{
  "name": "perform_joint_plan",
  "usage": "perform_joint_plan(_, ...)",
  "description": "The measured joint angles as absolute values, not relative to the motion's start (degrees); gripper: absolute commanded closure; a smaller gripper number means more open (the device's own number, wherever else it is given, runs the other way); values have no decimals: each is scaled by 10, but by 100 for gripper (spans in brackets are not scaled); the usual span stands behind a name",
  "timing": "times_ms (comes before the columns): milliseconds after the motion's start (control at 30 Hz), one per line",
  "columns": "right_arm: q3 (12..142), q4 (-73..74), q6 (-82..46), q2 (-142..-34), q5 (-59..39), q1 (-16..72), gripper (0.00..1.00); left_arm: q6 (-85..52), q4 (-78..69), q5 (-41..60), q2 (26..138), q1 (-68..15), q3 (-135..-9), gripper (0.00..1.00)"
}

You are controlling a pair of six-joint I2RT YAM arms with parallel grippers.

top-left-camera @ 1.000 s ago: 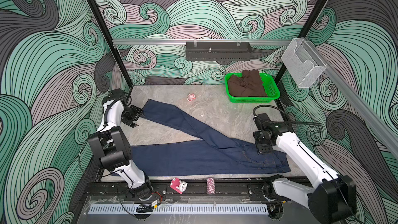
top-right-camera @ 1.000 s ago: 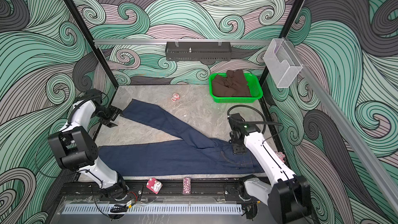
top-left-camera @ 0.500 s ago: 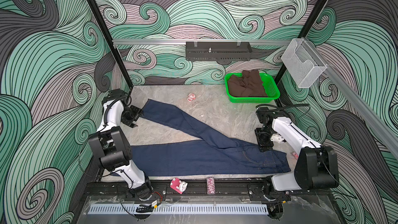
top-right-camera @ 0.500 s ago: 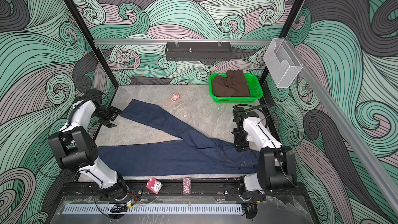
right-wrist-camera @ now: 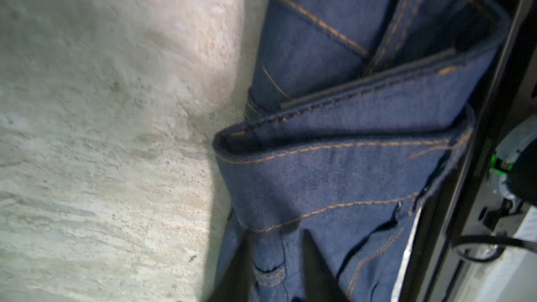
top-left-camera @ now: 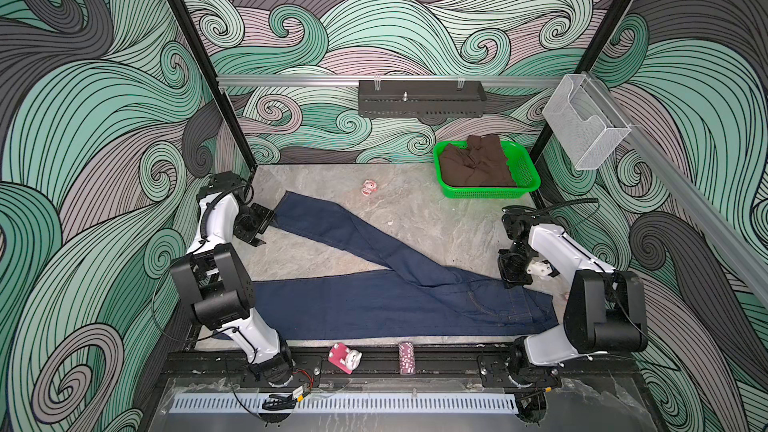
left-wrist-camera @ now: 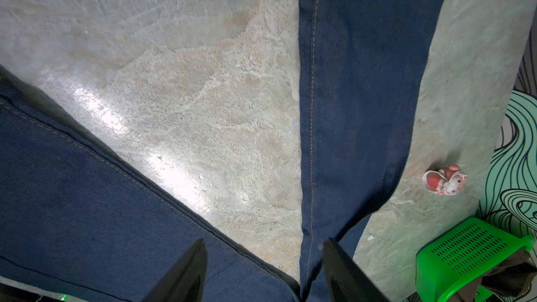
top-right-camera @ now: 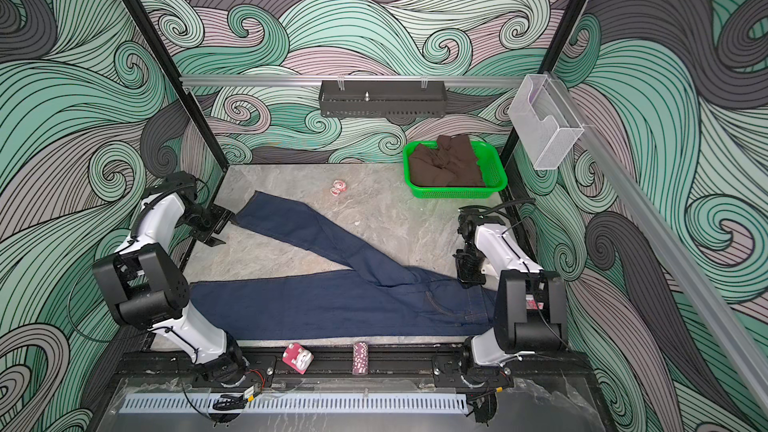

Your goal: Fold and stack the trousers

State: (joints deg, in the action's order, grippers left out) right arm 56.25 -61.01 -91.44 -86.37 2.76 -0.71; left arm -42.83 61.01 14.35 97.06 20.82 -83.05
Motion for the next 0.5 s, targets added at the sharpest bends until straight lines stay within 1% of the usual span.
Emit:
perform_joint_plan(67,564,-610,-911,-862,28,-10,100,-428,610,143,971,208,-831,34)
perform_joint_plan(367,597,-610,-903,-815,28,-30,100,-428,609,141,985,208,-834,34)
perform_joint_plan(400,604,-611,-901,-814,28,-32,96,-429,609,141,986,208,-835,34)
perform_joint_plan(433,608,-611,-901,-814,28,-33,81,-429,609,141,987,208,-836,34)
perform_joint_plan(467,612,-613,-899,-815,28,-35,63,-428,609,141,988,208,-836,34)
perform_joint_plan(500,613,-613,-898,-815,28,-35,55,-428,609,141,988,208,-836,34)
